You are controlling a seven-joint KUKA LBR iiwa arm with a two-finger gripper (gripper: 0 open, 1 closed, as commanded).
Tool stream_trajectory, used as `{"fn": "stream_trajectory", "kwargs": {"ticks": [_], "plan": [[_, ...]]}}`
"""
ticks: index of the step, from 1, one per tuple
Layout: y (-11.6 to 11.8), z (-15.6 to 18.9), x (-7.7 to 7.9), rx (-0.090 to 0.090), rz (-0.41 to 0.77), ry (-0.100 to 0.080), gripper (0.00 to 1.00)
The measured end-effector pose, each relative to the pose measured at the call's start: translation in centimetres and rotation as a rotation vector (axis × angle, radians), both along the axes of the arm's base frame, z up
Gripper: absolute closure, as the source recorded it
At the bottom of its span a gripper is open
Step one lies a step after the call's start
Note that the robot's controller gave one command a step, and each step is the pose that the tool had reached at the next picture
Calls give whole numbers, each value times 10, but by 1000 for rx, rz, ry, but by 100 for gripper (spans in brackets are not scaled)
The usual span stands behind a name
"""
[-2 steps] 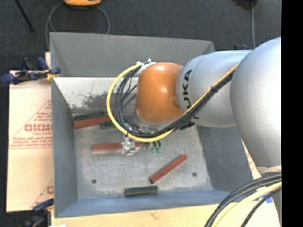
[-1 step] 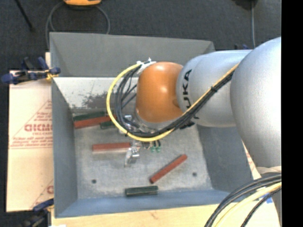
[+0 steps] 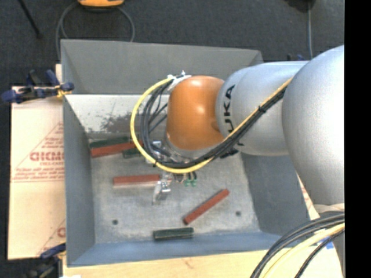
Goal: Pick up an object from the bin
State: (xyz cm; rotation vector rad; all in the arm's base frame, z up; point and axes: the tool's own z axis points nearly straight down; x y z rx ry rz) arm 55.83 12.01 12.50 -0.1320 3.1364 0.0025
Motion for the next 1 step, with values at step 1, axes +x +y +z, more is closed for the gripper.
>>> {"fn": "stream_trajectory", "kwargs": {"ticks": [1], "plan": [[-3, 36, 13, -3, 96, 3, 0]]}}
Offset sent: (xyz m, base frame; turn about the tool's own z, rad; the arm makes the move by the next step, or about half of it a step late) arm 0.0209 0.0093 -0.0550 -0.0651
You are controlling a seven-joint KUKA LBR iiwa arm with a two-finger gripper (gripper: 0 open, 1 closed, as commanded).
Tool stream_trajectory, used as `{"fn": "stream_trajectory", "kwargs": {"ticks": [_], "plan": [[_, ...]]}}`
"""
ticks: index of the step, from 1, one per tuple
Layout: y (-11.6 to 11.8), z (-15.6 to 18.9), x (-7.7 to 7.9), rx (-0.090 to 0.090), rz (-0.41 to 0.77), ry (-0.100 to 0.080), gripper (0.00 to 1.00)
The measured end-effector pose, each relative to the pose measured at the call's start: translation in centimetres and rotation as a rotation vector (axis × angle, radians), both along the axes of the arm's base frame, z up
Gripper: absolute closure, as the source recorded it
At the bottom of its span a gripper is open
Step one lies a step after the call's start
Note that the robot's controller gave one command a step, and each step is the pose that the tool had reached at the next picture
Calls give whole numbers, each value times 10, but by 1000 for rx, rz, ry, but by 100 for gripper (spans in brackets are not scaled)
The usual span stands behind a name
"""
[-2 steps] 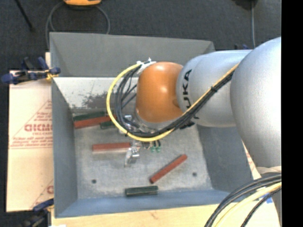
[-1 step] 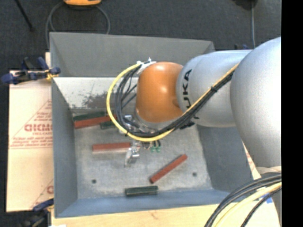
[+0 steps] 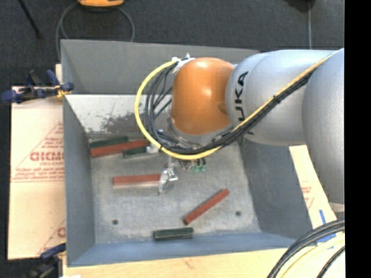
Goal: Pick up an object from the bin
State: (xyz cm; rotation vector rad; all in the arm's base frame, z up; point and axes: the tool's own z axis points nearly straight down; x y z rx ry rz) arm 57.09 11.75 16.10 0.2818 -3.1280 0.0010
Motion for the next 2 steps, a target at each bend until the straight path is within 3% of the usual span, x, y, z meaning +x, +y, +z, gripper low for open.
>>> {"fn": "stream_trajectory", "kwargs": {"ticks": [1, 2], "plan": [[12, -81, 14, 4, -31, -6, 100], [12, -81, 14, 4, -32, -6, 100]]}}
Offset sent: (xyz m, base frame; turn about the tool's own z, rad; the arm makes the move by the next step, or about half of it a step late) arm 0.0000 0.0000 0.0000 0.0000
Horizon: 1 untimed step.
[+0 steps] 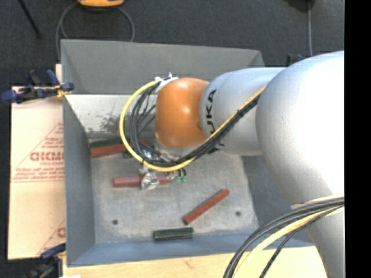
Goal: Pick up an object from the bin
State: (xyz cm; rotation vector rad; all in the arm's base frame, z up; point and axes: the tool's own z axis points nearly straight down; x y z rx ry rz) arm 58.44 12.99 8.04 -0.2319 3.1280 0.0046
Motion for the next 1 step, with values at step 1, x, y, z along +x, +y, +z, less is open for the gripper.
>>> {"fn": "stream_trajectory", "kwargs": {"ticks": [1], "plan": [[-4, 146, 29, -3, 10, -4, 100]]}}
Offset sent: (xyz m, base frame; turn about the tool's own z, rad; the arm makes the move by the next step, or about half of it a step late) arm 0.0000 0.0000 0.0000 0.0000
